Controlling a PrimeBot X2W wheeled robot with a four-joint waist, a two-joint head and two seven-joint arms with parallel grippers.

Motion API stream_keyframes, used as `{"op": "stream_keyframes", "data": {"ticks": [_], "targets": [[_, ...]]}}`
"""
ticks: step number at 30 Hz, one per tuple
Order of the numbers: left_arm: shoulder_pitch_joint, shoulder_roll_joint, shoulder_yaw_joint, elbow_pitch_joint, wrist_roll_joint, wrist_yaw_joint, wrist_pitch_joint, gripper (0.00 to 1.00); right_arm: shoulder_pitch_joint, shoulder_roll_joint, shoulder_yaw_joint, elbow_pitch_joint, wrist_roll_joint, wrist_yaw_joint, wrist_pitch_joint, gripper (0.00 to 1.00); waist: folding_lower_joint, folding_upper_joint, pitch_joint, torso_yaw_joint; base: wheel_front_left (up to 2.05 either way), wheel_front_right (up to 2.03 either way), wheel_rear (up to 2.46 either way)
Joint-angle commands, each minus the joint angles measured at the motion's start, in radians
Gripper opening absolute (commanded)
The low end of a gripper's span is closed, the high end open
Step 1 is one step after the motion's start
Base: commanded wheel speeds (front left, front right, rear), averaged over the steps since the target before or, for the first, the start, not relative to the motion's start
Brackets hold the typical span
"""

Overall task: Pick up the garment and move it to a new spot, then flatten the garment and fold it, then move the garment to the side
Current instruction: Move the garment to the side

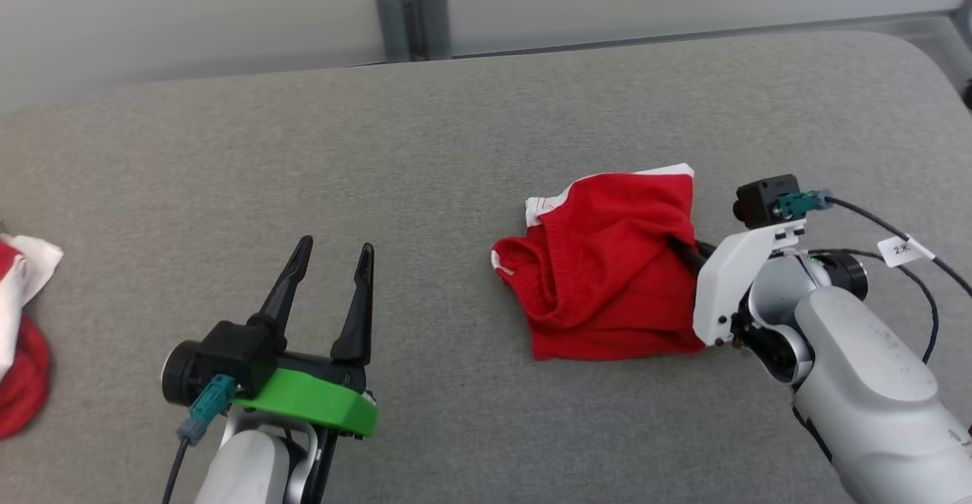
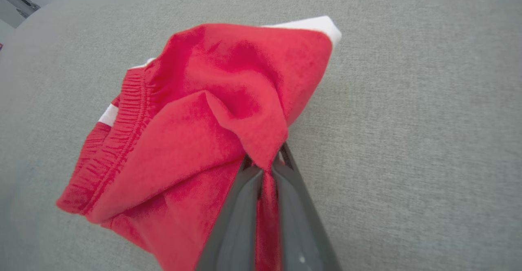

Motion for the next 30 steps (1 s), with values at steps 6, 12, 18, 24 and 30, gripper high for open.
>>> {"op": "stream_keyframes", "data": {"ticks": [6, 12, 18, 24, 30], "targets": [[-0.069, 0.029, -0.066, -0.008, 0.01, -0.006, 0.015, 1.0, -0.095, -0.07, 0.088, -0.005, 0.047, 0.0, -0.042, 0.0, 0.0, -0.0001, 0.081, -0.222, 0.0, 0.0, 0.0], [-0.127, 0.06, -0.116, -0.026, 0.01, -0.007, 0.038, 1.0, -0.177, -0.103, 0.146, 0.035, 0.089, 0.0, -0.093, 0.0, 0.0, -0.0001, 0.154, -0.3, 0.0, 0.0, 0.0], [-0.168, 0.084, -0.147, -0.041, 0.007, -0.007, 0.058, 1.0, -0.247, -0.117, 0.185, 0.077, 0.129, 0.0, -0.155, 0.0, 0.0, -0.0001, 0.21, -0.348, 0.0, 0.0, 0.0], [-0.212, 0.111, -0.172, -0.07, 0.014, -0.008, 0.085, 1.0, -0.338, -0.164, 0.214, 0.132, 0.136, 0.0, -0.2, 0.0, 0.0, -0.0001, 0.289, -0.343, 0.0, 0.0, 0.0], [-0.248, 0.145, -0.168, -0.104, 0.015, -0.007, 0.108, 1.0, -0.429, -0.24, 0.219, 0.216, 0.137, -0.001, -0.226, 0.0, 0.0, -0.0001, 0.381, -0.308, 0.0, 0.0, 0.0]]}}
